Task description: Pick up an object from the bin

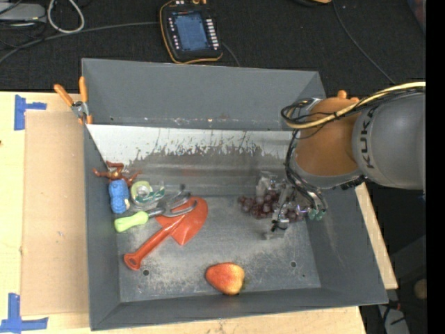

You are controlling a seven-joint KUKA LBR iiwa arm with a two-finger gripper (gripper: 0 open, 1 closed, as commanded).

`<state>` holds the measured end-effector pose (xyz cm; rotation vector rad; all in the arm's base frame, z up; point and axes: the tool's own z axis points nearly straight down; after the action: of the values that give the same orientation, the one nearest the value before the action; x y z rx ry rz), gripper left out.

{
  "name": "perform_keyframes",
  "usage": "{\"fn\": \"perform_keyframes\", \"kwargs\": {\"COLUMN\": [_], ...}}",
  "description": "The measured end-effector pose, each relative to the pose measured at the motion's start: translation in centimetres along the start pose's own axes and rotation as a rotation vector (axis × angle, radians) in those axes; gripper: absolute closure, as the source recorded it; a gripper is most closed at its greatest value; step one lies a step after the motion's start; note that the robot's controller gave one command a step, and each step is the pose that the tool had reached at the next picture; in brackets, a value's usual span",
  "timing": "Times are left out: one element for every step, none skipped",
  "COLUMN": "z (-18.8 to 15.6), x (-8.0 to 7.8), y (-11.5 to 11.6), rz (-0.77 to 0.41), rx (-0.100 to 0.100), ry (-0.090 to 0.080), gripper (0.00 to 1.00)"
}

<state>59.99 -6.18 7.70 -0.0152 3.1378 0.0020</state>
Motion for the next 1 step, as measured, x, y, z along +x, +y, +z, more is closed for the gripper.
{"fn": "perform_keyframes", "kwargs": {"z": [0.59], "x": [-1.68], "y": [0.41], "rz": [0.012], "rx": [-0.002], "ry": [-0.011], "gripper": [0.0]}}
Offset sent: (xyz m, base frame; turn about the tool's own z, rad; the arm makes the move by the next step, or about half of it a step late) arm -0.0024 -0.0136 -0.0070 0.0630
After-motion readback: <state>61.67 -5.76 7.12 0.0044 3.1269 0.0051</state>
